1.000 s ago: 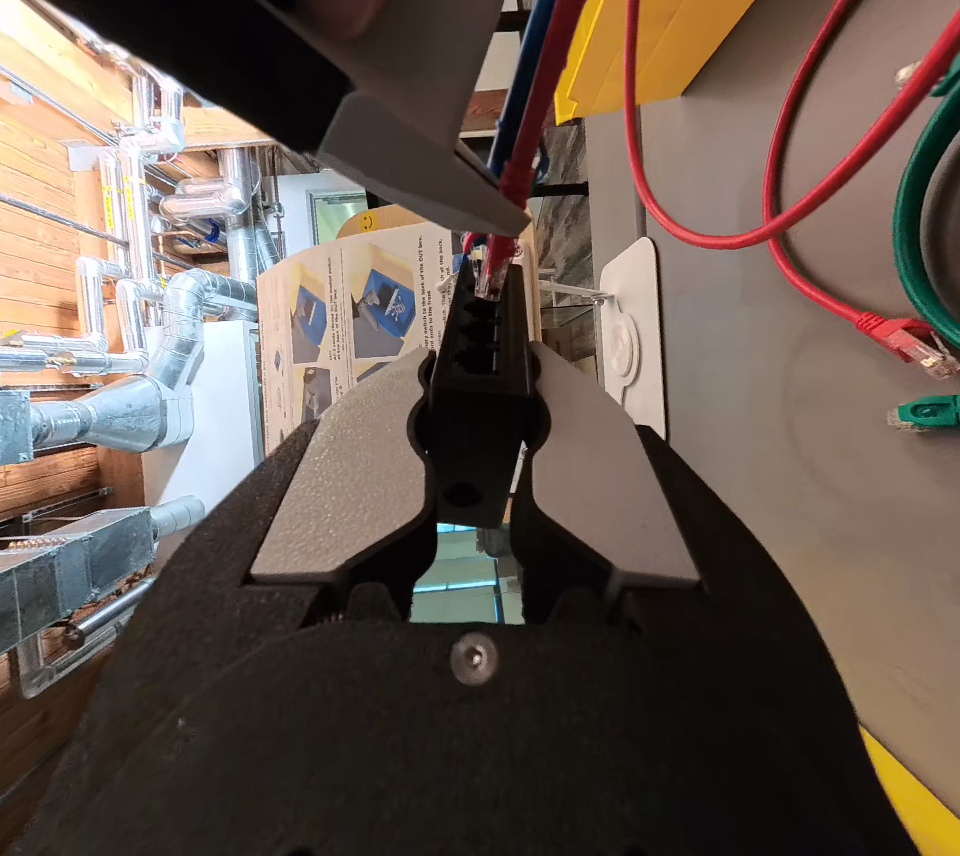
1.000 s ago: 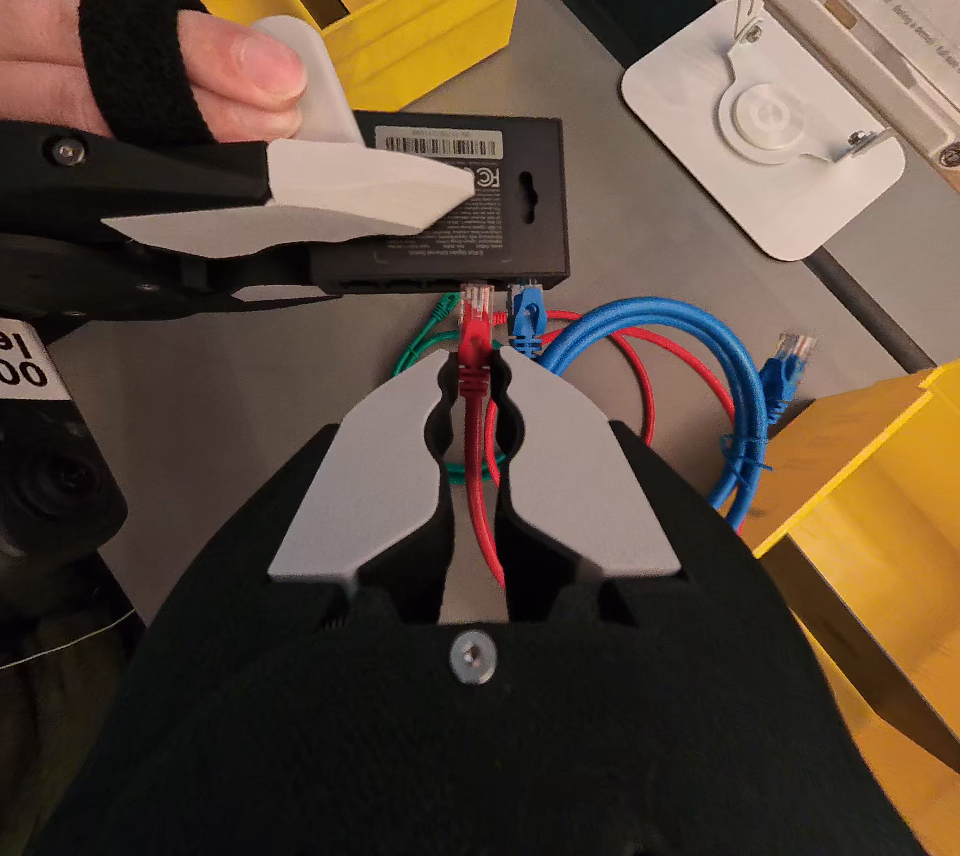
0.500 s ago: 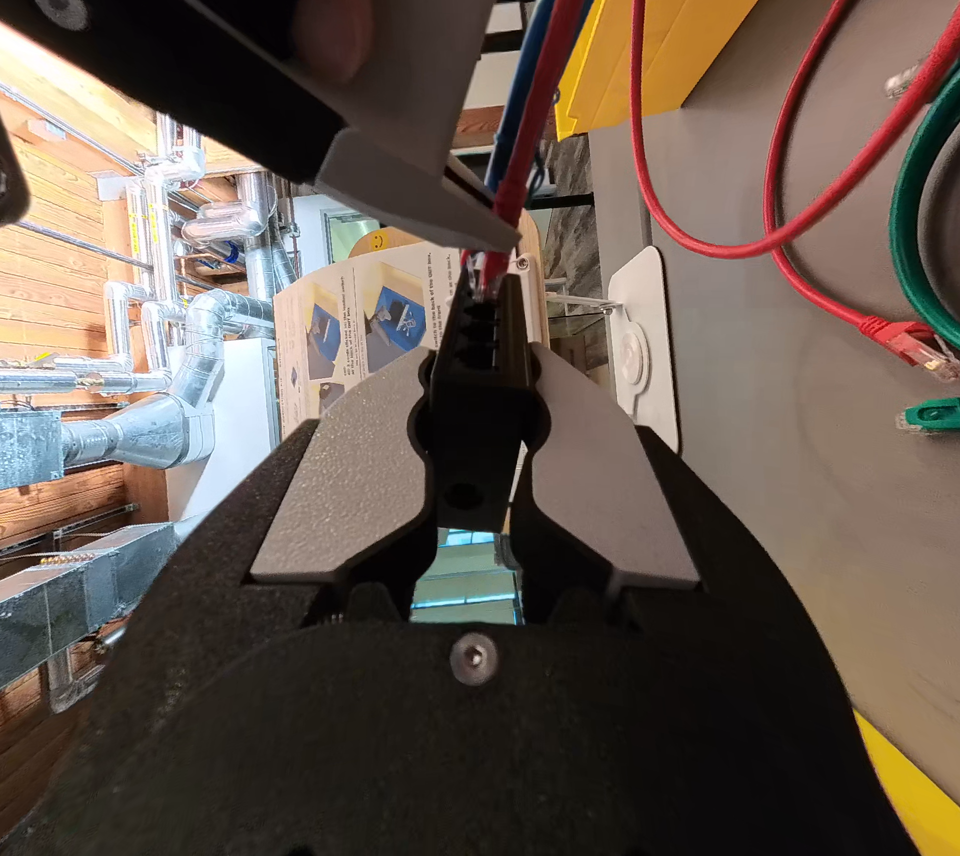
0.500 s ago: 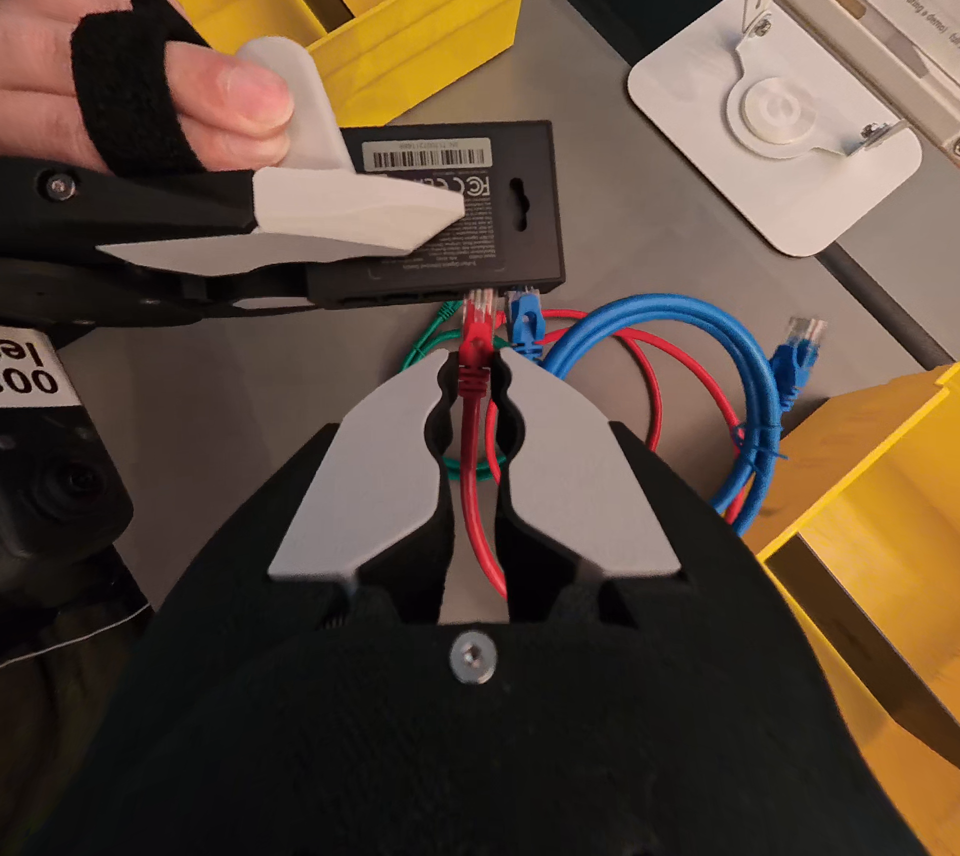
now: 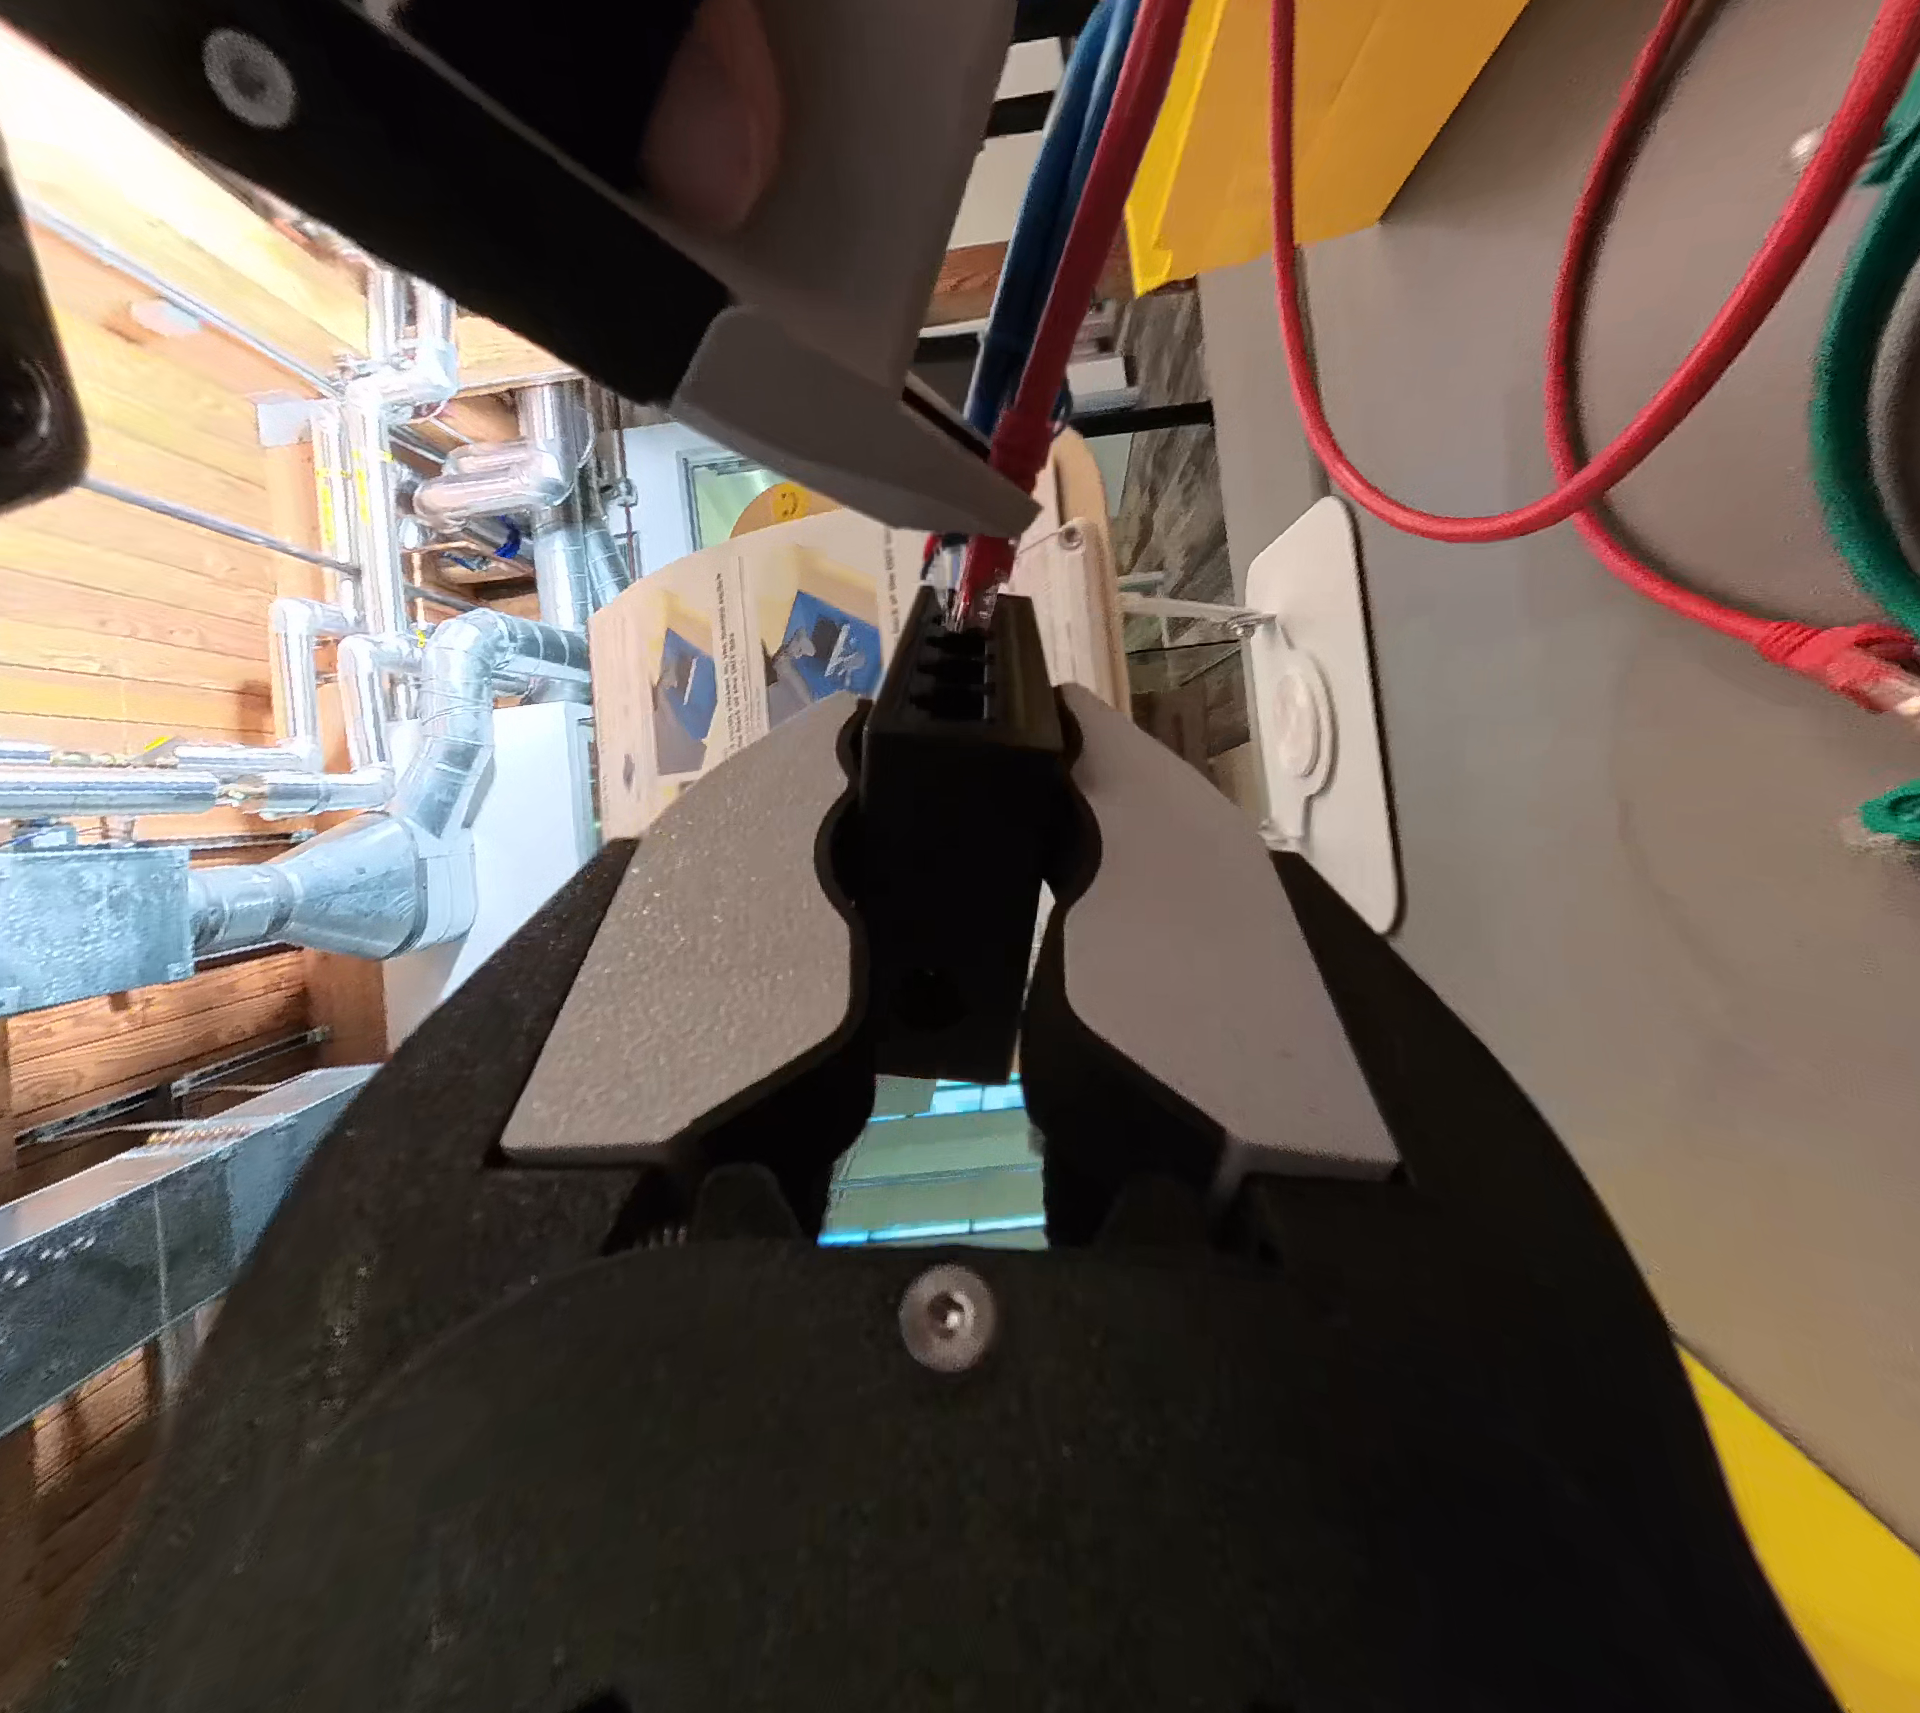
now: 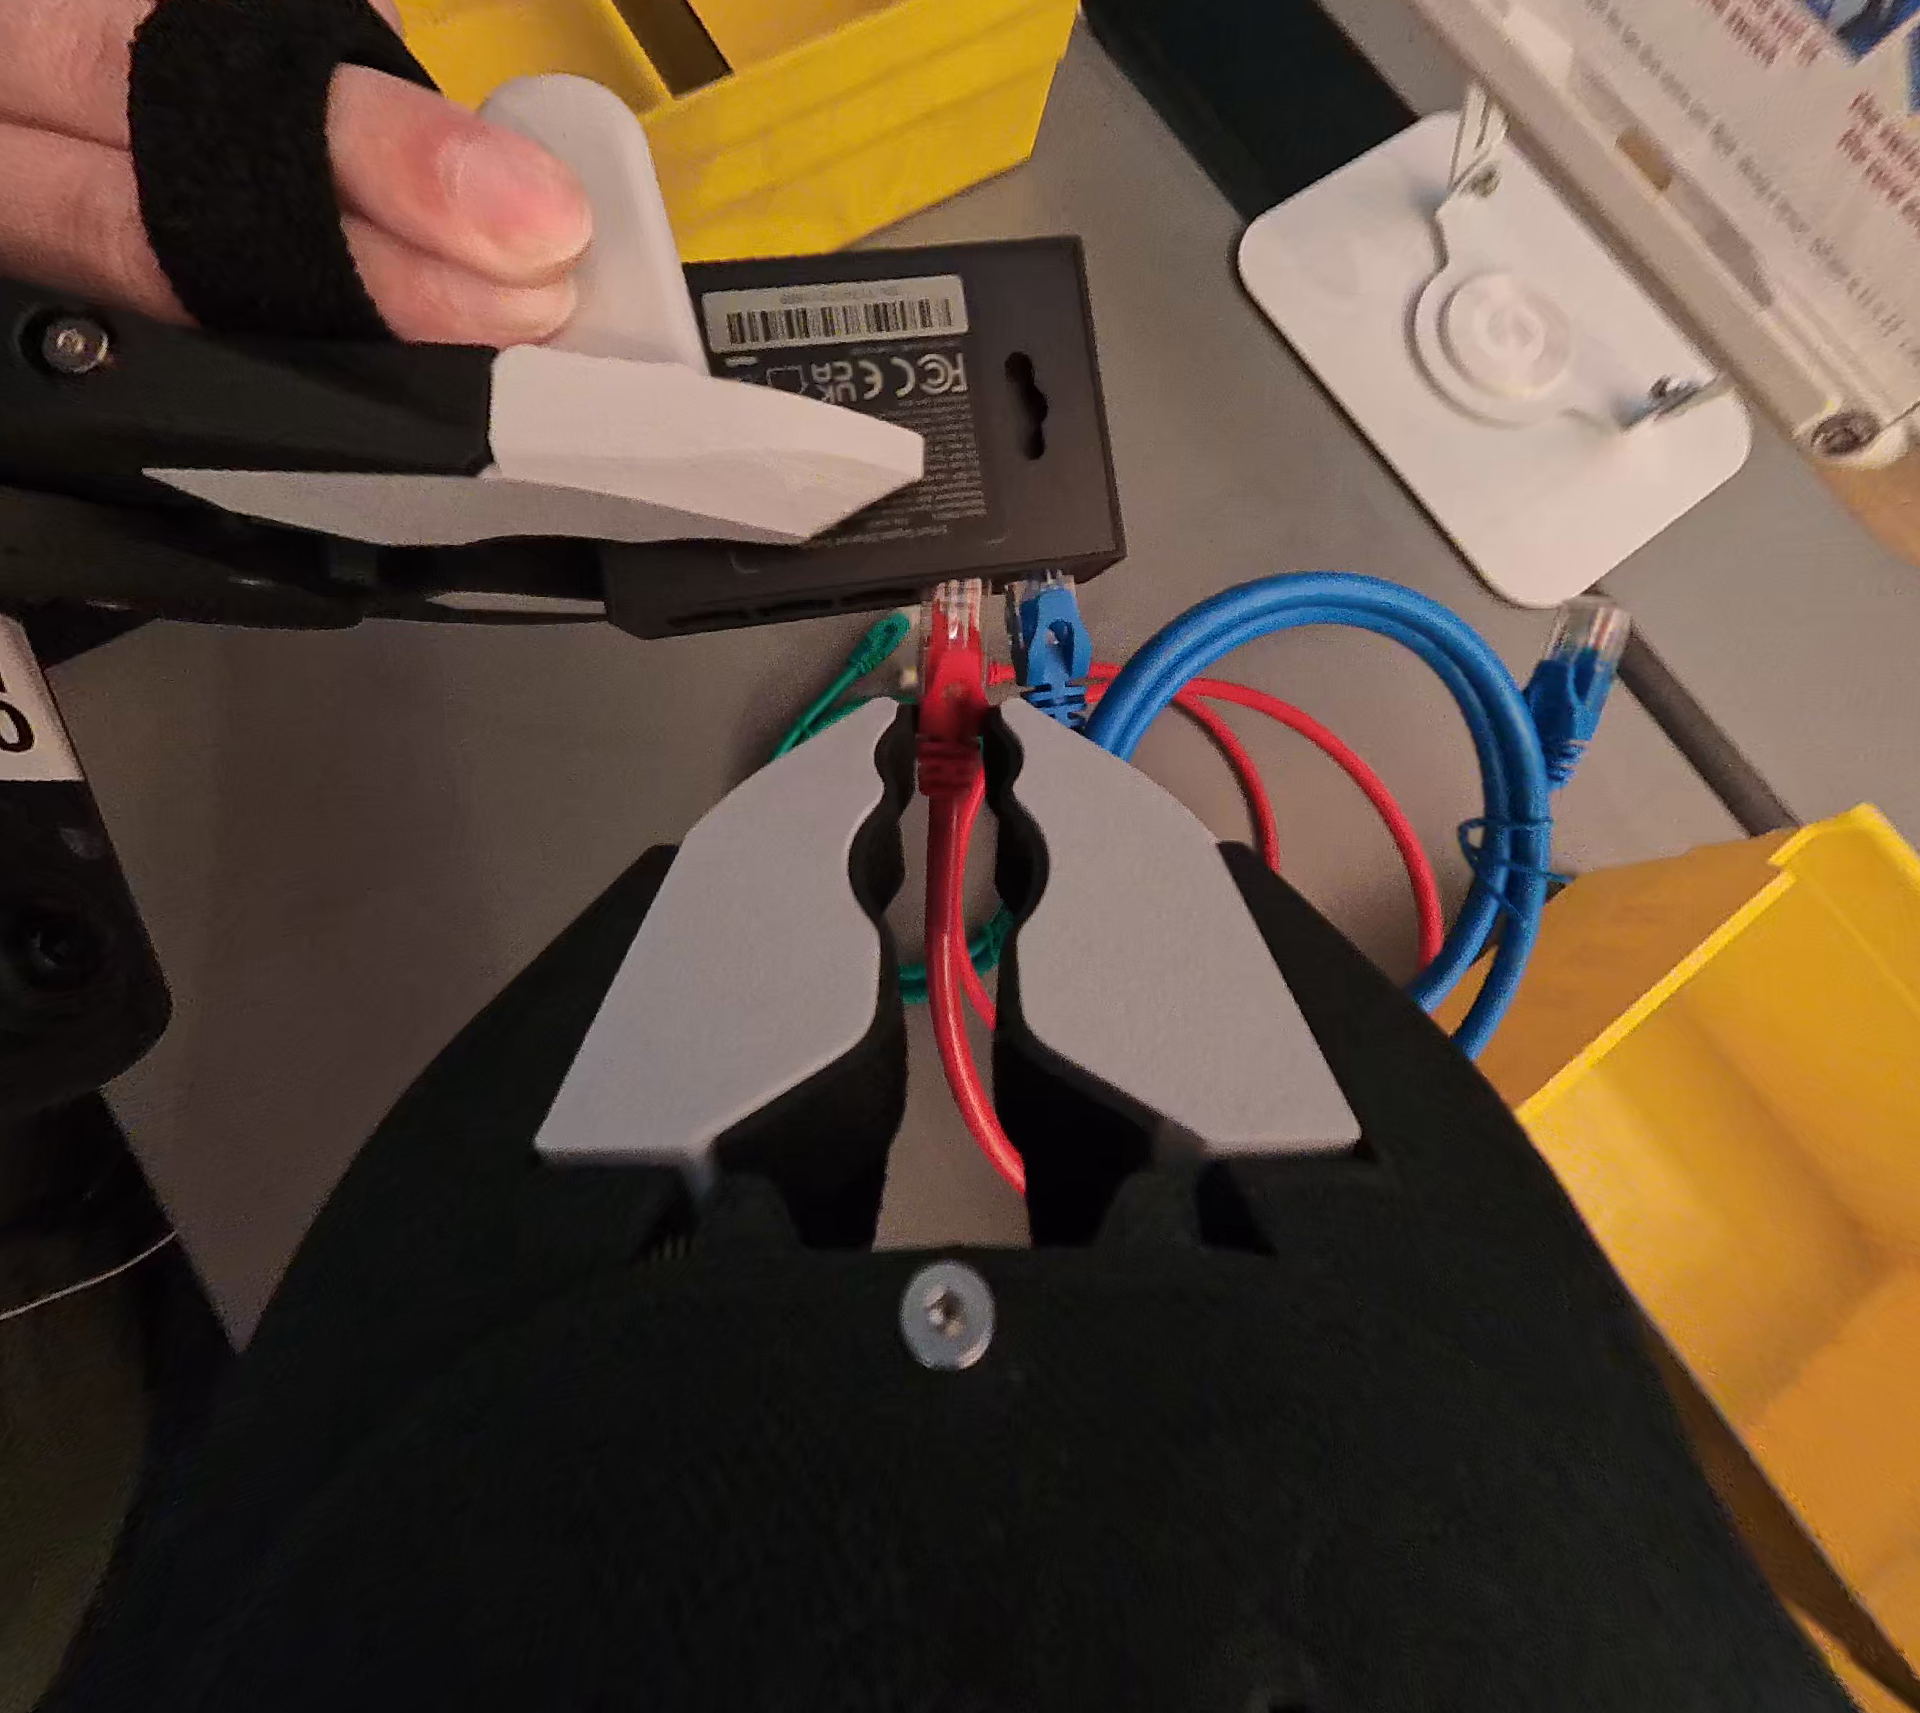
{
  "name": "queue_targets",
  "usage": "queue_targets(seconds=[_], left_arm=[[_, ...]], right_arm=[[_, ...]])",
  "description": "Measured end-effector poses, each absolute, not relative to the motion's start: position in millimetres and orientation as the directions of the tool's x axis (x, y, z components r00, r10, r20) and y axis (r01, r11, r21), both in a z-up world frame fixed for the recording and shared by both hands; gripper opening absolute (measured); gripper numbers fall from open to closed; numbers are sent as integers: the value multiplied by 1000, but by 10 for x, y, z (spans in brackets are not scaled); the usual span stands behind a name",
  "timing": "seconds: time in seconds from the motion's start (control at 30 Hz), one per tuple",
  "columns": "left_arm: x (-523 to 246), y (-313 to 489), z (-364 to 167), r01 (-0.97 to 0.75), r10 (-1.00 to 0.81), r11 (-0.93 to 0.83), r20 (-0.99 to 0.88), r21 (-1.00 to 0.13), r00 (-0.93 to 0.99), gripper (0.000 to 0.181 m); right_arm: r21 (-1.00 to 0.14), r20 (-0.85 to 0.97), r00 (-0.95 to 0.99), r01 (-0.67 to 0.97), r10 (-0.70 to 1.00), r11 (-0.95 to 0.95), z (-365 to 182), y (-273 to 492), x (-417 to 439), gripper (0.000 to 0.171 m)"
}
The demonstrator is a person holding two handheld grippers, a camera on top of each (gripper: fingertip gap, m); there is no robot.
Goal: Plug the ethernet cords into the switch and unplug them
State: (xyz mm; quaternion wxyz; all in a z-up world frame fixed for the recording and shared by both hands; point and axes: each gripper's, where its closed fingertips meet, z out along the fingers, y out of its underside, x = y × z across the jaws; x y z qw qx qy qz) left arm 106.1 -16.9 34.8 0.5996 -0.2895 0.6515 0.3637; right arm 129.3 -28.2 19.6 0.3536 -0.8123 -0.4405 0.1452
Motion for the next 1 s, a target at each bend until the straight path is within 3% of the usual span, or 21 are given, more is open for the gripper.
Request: queue_targets(seconds=[0.27,0.5,0.77,1.0], left_arm=[[820,-177,672,-812,276,484,-938,325,-210,29],[598,-157,723,-833,203,467,-953,295,-224,30],[765,-276,612,-776,204,543,-947,320,-248,29],[894,-398,592,-736,219,595,-946,323,-239,30]], right_arm=[[-810,250,487,579,837,-96,495,-218,1033,13],[-884,217,448,466,868,-20,567,-214,795,13],[-816,233,422,575,876,-60,460,-310,929,13],[-750,381,348,658,856,66,468,-361,1018,13]])
